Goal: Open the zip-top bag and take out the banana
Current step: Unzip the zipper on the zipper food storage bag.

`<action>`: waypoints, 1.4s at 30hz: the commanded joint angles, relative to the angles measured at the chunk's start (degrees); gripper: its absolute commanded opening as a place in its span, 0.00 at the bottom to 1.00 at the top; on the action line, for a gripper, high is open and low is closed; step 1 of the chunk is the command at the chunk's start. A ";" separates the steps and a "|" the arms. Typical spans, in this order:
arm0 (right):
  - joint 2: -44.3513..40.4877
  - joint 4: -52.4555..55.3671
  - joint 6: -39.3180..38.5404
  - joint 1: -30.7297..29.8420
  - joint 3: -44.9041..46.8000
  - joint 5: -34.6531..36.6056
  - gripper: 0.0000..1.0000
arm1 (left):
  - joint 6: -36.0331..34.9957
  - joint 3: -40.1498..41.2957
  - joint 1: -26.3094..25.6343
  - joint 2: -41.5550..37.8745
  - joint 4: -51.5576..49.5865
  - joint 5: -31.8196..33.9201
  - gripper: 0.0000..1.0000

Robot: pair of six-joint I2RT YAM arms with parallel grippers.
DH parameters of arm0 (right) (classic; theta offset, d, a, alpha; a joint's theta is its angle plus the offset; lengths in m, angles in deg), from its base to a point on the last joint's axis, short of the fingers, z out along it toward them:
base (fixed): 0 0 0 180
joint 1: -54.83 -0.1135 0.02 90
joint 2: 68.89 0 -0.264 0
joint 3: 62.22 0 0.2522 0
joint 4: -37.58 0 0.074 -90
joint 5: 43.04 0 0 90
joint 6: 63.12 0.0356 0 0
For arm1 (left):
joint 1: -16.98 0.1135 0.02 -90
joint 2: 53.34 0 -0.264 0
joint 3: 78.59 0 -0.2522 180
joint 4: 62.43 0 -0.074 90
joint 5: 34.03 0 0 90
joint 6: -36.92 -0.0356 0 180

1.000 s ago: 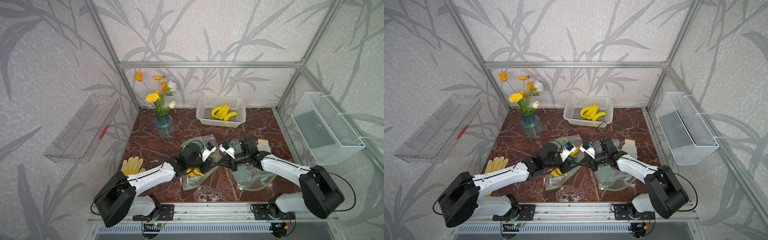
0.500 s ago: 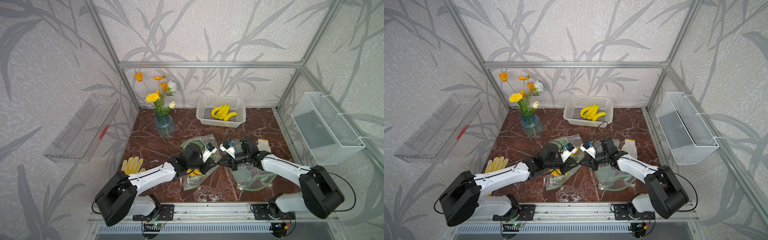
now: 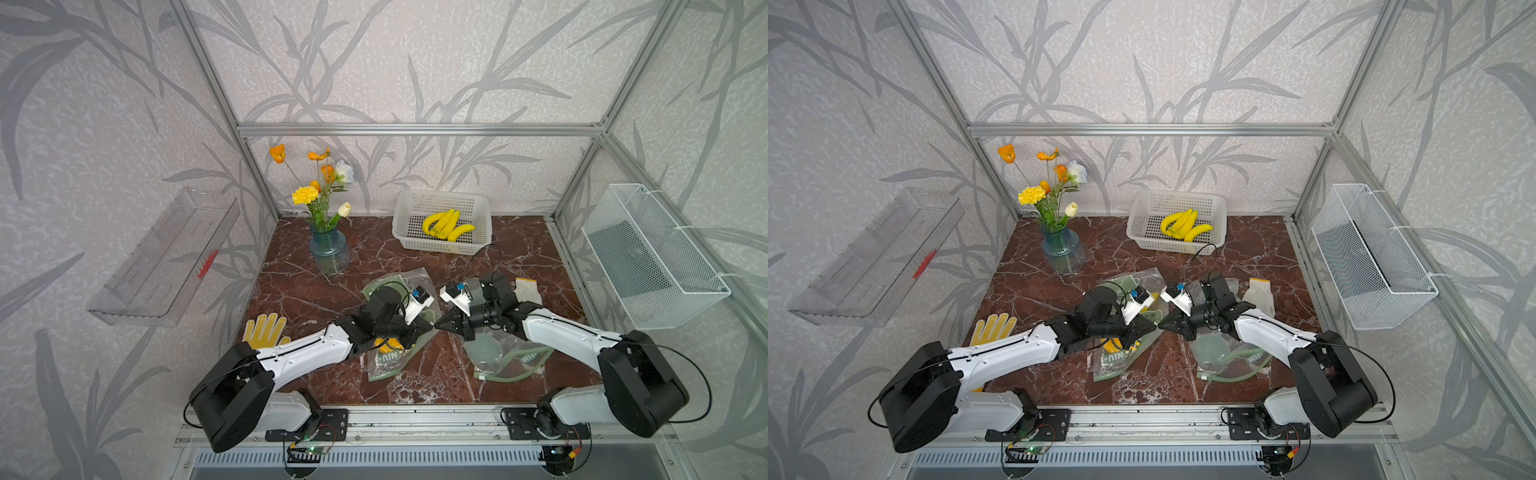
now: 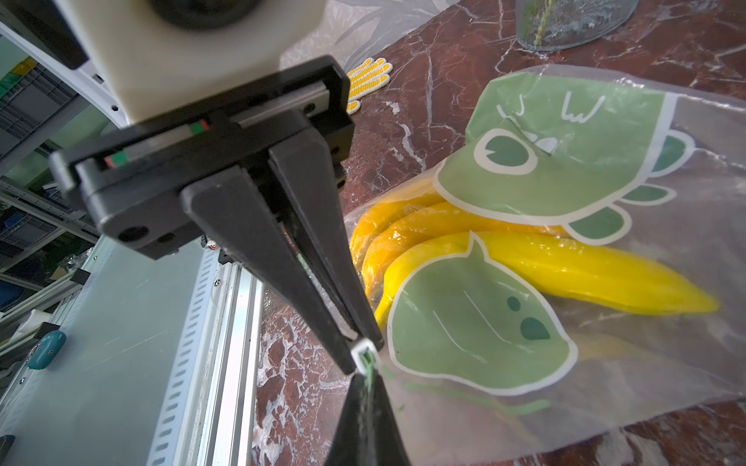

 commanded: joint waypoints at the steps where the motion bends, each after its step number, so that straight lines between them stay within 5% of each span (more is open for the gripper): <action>1: -0.69 -1.52 0.57 -0.14 -0.03 -1.64 0.00 | -0.54 -0.69 0.24 0.62 0.01 0.70 0.06; 42: -5.07 -14.22 14.09 -0.18 1.14 6.73 0.00 | 0.44 4.21 0.17 1.41 -5.37 -0.49 0.07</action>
